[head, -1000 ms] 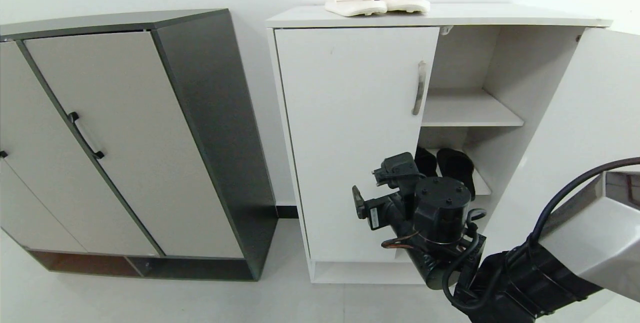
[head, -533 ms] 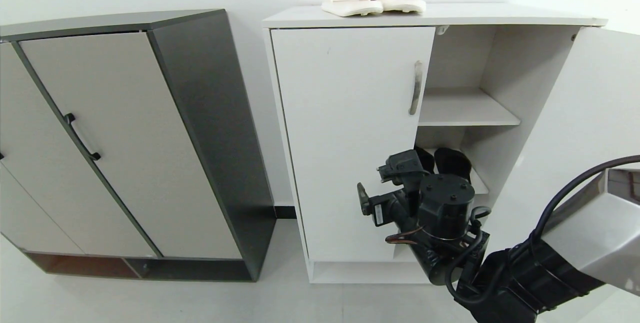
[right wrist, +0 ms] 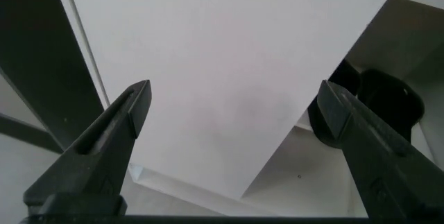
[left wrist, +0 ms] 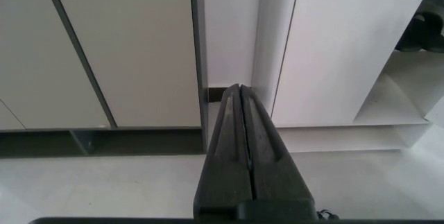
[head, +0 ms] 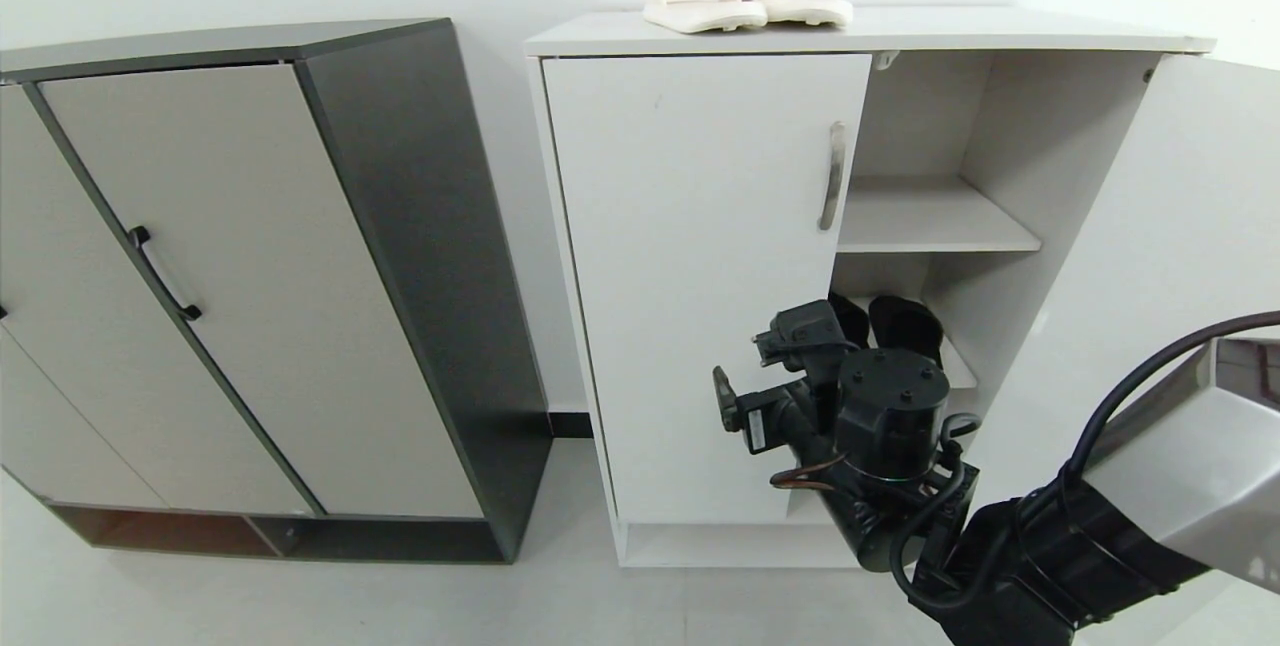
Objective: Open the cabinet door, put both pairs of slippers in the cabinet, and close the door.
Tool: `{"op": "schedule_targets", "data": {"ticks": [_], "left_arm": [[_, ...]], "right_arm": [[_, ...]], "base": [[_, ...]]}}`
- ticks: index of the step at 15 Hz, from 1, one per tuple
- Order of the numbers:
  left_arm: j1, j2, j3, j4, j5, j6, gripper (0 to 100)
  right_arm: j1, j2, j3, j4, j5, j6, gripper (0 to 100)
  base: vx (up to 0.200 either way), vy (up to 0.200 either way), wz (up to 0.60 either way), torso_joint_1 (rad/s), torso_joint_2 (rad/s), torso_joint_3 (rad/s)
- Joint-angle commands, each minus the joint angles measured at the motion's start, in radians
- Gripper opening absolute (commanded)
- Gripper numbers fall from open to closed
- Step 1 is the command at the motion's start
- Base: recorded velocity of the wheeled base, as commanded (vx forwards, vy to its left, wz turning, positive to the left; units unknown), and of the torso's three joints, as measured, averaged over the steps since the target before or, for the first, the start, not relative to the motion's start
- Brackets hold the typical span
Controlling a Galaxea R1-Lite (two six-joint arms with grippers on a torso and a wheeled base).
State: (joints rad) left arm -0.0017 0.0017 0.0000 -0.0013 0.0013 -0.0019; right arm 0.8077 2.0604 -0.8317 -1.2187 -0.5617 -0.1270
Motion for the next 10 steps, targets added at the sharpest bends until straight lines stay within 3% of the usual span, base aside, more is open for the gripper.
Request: {"op": "schedule_targets", "data": {"ticks": [1, 5, 10], "left_arm": [[0.0, 0.001, 0.0, 0.0, 0.0, -0.001, 0], [0.0, 0.001, 0.0, 0.0, 0.0, -0.001, 0], [0.0, 0.001, 0.0, 0.0, 0.0, -0.003, 0]], "right_arm": [[0.001, 0.001, 0.0, 0.001, -0.001, 0.0, 100], [0.001, 0.003, 0.0, 0.001, -0.001, 0.0, 100], [0.001, 0.003, 0.0, 0.002, -0.001, 0.0, 100]], "base": [[0.0, 0.0, 0.0, 0.0, 0.0, 0.0], [0.0, 0.0, 0.0, 0.013, -0.21, -0.289], [0.0, 0.0, 0.0, 0.071, -0.51, -0.358]]}}
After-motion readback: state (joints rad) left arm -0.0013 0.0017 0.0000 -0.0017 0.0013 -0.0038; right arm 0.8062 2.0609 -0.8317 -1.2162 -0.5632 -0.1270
